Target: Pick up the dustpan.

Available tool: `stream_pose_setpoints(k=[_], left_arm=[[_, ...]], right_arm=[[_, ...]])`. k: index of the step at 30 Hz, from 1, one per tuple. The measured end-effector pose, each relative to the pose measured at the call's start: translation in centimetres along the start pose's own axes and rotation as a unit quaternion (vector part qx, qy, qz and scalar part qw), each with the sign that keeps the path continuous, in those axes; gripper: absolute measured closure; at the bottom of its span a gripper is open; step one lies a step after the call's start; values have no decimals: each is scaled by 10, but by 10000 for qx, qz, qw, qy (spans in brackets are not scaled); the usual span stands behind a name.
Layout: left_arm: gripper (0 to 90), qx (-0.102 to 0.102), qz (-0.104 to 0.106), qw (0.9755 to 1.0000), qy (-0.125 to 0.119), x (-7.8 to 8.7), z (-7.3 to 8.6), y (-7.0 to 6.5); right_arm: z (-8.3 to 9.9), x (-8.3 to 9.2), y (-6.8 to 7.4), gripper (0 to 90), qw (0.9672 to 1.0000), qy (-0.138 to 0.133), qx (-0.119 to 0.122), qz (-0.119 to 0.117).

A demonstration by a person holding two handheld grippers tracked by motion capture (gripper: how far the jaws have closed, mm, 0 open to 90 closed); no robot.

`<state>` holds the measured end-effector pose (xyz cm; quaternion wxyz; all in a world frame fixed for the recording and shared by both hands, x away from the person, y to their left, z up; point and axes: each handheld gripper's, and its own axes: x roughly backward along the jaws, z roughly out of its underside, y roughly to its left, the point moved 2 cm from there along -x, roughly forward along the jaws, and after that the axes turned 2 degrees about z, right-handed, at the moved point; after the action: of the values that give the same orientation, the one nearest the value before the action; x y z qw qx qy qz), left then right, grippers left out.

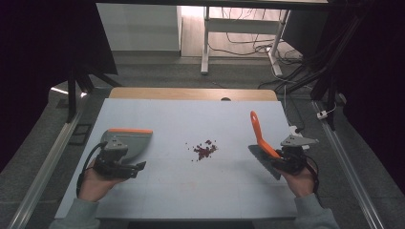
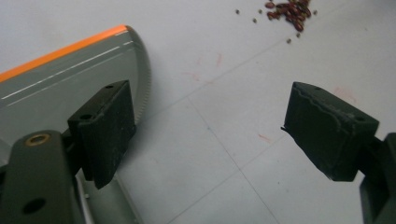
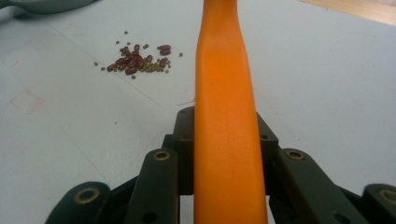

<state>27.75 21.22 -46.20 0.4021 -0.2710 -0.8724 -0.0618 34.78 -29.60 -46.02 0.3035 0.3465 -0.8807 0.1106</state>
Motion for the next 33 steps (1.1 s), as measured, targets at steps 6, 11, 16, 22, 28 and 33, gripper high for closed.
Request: stream_pose_setpoints(k=[6,11,16,22,28,33], left_arm=[[157,335,-265,9991,-27,7,-4,20],[155,488,-308,9982,147,6,3,35],[153,831,-550,9949,178,11,14,54],[151,1075,-578,9921,277,15,24,66],[138,1247,-522,9896,496,16,34,71],[126,1408,-377,9865,742,6,42,73]], right_arm=[[1,-1,-1,708,10000,17,-33,34],[2,-2,-2,708,9999,74,-55,63],[2,-4,-2,707,9999,99,-129,5],[3,-7,0,708,9998,147,-99,-9],[3,-6,0,707,9999,133,-87,-3],[4,-7,1,707,9998,167,-82,-10]])
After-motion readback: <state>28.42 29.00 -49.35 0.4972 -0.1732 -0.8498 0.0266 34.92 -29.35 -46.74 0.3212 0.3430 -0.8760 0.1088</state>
